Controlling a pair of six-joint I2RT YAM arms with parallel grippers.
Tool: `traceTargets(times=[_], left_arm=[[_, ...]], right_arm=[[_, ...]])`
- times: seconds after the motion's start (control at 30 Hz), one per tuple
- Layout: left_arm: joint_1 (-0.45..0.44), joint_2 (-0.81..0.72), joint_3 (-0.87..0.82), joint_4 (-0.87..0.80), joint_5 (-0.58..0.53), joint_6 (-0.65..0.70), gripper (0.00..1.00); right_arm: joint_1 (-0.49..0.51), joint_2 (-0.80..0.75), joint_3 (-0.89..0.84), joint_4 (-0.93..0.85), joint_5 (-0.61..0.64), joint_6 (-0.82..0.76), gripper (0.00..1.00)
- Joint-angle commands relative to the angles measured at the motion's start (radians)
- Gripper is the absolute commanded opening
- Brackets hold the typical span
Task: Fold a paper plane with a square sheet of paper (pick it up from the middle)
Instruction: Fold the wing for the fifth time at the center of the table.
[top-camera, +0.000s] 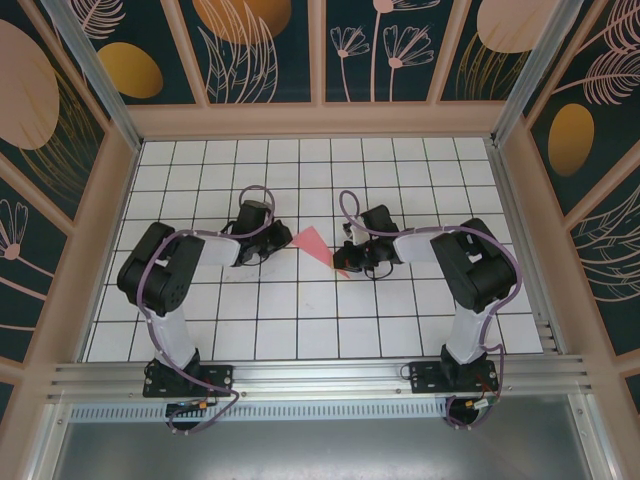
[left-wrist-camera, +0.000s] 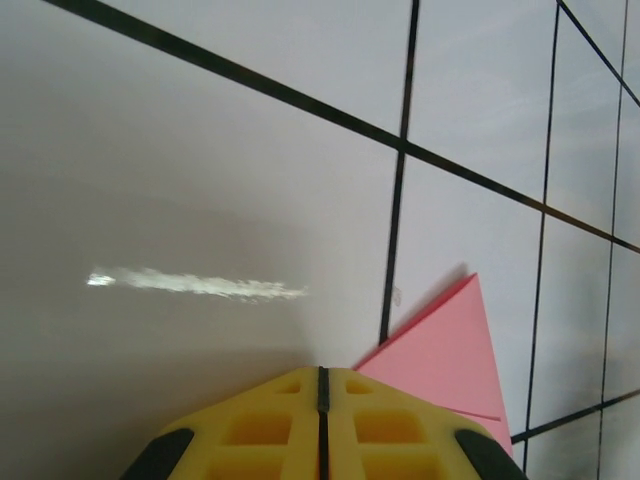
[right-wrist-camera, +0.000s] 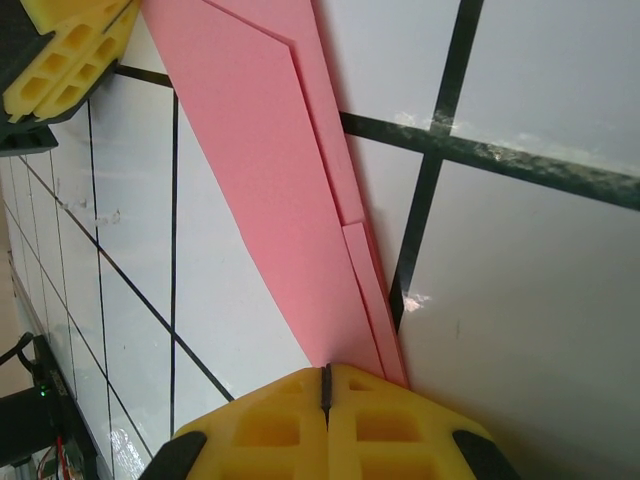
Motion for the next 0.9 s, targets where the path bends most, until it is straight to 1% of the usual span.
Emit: traceTargets(times=[0.0,0.13,0.2,0.23,0.3,0.37,0.5,0.53,0.67,0.77,0.87], left_arm=[[0.026,-0.028,-0.018,-0.105,-0.096,0.040,0.13],[0.026,-0.072,0.006,-0.151,-0.101,0.048,0.17],[0.026,-0.091,0.032,-0.205,-0.100,0.062,0.20],[0.027,-0.093,0.051,-0.253,-0.118,0.070,0.21],[0.027,-0.107,0.081,-0.327,-0.152,0.089,0.23],[0.027,-0.129,0.080,-0.360,-0.174,0.086,0.27],[0.022,-0.184,0.083,-0.404,-0.162,0.050,0.38],[0.016,-0.192,0.085,-0.413,-0.162,0.037,0.41],[-0.035,-0.203,0.111,-0.460,-0.186,-0.010,0.52],[-0.104,-0.187,0.137,-0.470,-0.197,-0.068,0.60],[-0.178,-0.152,0.153,-0.470,-0.204,-0.141,0.63]], right_arm=[[-0.007,-0.007,-0.054,-0.112,0.053,0.037,0.00],[0.004,-0.069,-0.032,-0.038,0.034,0.095,0.00],[0.006,-0.110,-0.006,-0.013,0.039,0.120,0.01],[0.006,-0.129,0.001,-0.005,0.050,0.129,0.05],[0.004,-0.171,0.011,0.000,0.087,0.137,0.15],[0.001,-0.215,0.015,-0.010,0.148,0.129,0.30],[-0.004,-0.288,-0.001,-0.039,0.287,0.091,0.47],[-0.008,-0.302,-0.007,-0.045,0.315,0.082,0.50],[-0.026,-0.326,-0.032,-0.066,0.383,0.068,0.54],[-0.039,-0.346,-0.062,-0.062,0.432,0.072,0.58],[-0.061,-0.367,-0.098,-0.053,0.474,0.085,0.63]])
